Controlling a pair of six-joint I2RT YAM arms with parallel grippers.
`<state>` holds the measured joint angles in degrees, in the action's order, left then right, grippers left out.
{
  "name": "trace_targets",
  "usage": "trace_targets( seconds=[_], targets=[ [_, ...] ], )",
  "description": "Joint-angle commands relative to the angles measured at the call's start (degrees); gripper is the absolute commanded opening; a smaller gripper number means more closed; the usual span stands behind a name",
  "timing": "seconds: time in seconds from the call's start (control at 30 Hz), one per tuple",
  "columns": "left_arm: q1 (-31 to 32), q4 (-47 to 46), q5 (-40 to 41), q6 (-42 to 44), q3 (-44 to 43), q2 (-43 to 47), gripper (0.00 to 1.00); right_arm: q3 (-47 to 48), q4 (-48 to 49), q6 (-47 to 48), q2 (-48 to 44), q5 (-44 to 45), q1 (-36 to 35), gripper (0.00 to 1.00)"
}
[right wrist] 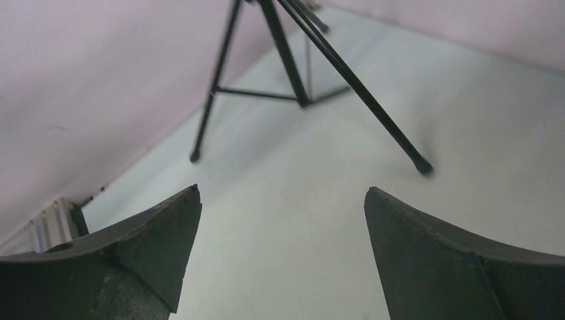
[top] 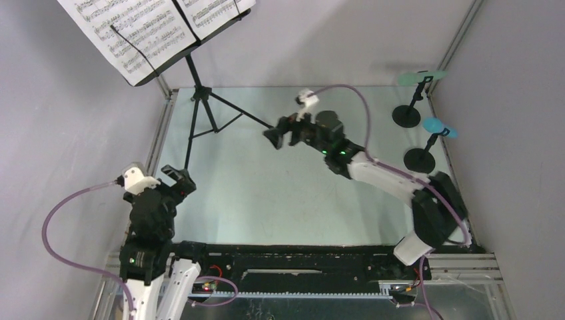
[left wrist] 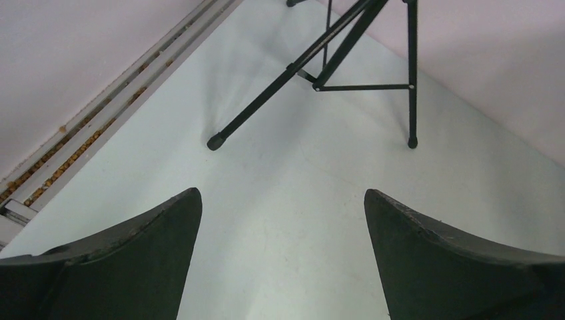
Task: Pack up the instrument practice props
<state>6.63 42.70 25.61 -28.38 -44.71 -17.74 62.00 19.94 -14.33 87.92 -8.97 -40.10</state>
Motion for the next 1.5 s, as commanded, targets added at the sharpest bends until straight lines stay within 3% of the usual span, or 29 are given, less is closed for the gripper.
trace_targets(
  seconds=[0.0, 0.13, 0.57, 0.73, 0.83, 1.0, 1.23, 1.33, 1.47],
  targets=[
    [0.1, 4.7, -5.0, 6.2, -5.9, 2.4, 1.0, 13.0, 8.8, 3.0, 11.6, -1.0, -4.4, 1.0],
    [0.1, 6.0, -3.6, 6.0, -6.1, 3.9, 1.0, 25.9, 12.5, 2.2, 23.7, -1.8, -5.9, 1.0],
    [0.1, 3.3, -0.6, 5.1, -1.9, 8.5, 1.0, 76.0, 7.2, 1.6, 58.0, 3.0, -7.6, 0.98],
    [0.1, 3.0, -0.2, 5.4, -1.4, 8.9, 0.99, 81.5, 16.7, 4.4, 64.7, 8.9, -9.0, 0.78],
    [0.1, 2.9, 0.3, 5.6, -1.2, 9.4, 1.0, 87.3, 15.2, 5.2, 68.1, 10.5, -9.3, 0.76],
    [0.1, 2.7, 0.3, 5.8, -1.0, 9.0, 0.99, 79.2, 16.4, 9.7, 62.4, 7.2, -8.8, 0.76],
    [0.1, 0.1, -3.7, 8.7, -1.6, 6.7, 1.0, 46.4, 19.3, 19.9, 41.9, -2.0, -7.6, 0.76],
    [0.0, -1.2, -5.1, 9.2, -1.5, 4.4, 1.0, 43.6, 12.0, 25.9, 38.6, -7.0, -5.7, 0.76],
    [0.0, 1.0, -6.2, 9.5, -1.7, 2.6, 1.0, 48.6, 0.9, 26.7, 41.2, -11.0, -2.3, 0.76]
  ],
)
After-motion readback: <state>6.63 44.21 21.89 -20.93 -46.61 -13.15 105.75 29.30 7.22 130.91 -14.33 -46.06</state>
